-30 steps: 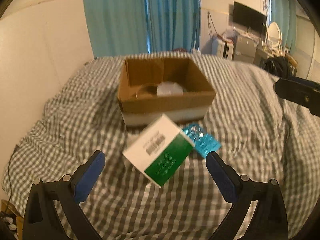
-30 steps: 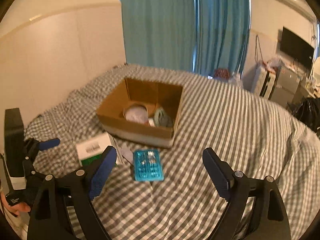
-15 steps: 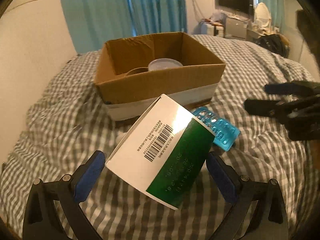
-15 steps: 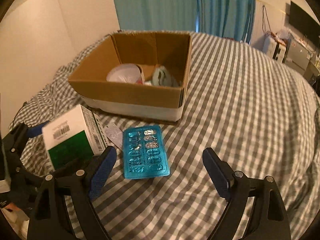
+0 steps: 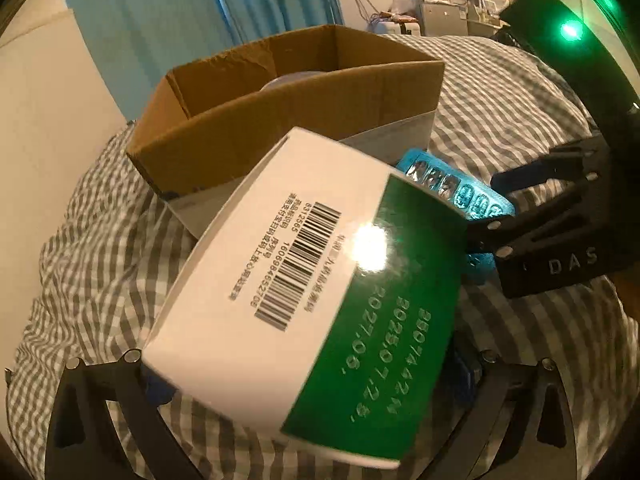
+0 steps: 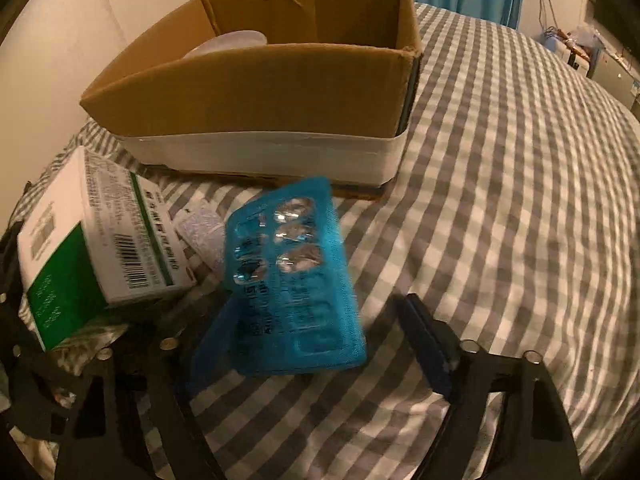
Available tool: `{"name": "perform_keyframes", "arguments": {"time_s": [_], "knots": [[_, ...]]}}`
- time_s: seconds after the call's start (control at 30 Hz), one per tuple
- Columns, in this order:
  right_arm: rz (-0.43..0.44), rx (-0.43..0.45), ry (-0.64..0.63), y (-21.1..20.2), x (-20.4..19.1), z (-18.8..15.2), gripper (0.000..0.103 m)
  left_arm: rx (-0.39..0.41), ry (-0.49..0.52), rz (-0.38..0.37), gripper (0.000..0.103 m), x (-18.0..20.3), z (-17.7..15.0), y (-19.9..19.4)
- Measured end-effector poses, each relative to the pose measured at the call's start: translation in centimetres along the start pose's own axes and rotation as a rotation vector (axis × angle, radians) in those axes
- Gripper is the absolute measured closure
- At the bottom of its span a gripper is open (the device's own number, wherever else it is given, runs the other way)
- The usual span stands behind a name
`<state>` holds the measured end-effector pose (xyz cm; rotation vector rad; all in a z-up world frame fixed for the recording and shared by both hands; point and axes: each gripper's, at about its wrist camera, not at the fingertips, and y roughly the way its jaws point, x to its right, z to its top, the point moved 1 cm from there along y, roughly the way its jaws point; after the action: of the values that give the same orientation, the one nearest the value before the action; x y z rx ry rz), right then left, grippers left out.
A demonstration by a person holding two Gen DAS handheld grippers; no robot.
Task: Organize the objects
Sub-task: 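Grasp the white-green medicine box with the left tool while the right grasps the teal blister pack, then carry the medicine box and blister pack into the box and release both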
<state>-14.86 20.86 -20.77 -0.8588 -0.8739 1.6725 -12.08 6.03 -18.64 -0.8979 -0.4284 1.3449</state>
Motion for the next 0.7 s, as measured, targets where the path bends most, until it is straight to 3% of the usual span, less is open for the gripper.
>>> {"name": "perform_keyframes", "arguments": {"time_s": [0.1,0.33,0.5,0.7], "knots": [[0.016,0.000,-0.009,-0.8,-0.2,-0.4,0.053,0.027,-0.022,-0.037,0.002,-0.5,0.2,-0.3],[-0.010,0.040,-0.026,-3.6,-0.4,-1.6,0.083,0.071,-0.028,-0.075,0.006,-0.9,0.7,-1.9],[-0.010,0.094,-0.034,-6.3,-0.6,-2.4,0.093,0.072,-0.048,-0.051,0.008,-0.9,0.7,-3.8],[-0.032,0.158,-0.073,-10.0,-2.1,-3.7,0.096,0.092,-0.096,-0.025,0.009,-1.5,0.9,-6.8]]}}
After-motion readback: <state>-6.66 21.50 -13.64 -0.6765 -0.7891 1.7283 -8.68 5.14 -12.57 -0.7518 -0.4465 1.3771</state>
